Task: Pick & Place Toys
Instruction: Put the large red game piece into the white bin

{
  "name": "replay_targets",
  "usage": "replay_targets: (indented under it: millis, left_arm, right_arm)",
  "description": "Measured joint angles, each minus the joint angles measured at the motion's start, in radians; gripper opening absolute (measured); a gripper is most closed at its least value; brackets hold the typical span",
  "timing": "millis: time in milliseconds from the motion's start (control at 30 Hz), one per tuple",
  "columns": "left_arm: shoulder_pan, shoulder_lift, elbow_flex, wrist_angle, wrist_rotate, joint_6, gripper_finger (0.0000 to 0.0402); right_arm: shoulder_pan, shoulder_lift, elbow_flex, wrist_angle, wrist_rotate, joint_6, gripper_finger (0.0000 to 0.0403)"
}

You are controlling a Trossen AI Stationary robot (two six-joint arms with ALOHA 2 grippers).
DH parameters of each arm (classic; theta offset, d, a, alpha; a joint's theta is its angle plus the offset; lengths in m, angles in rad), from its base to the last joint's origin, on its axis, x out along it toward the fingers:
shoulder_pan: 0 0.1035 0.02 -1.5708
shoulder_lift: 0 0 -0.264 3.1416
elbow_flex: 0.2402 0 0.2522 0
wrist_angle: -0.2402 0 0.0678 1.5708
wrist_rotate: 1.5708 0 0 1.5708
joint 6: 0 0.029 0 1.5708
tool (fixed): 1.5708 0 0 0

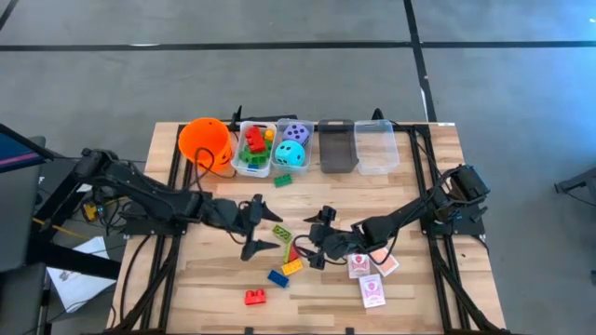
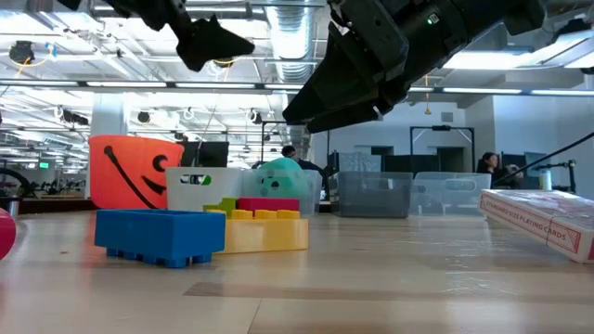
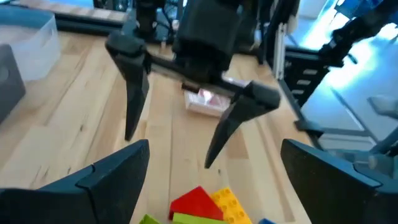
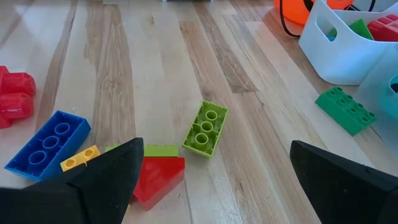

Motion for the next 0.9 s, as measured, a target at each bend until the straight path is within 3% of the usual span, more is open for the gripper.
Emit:
replay_targets:
  millis: [233, 400, 900]
  left_arm:
    - [0.001, 0.129, 0.000, 0.134, -0.044, 0.005, 0.0357]
    - [0.001, 0.188, 0.000, 0.188, -0.058, 0.091, 0.0359]
    - [0.010, 0.195, 0.000, 0.222, -0.062, 0.215, 0.0356]
  right_arm:
    - [-0.001, 0.000, 0.000, 0.005, 0.000, 0.000, 0.0397]
    - [-0.008, 0.000, 0.000, 0.016, 0.000, 0.003, 0.0397]
    - [-0.101, 0.000, 0.000, 0.034, -0.003, -0.004, 0.0397]
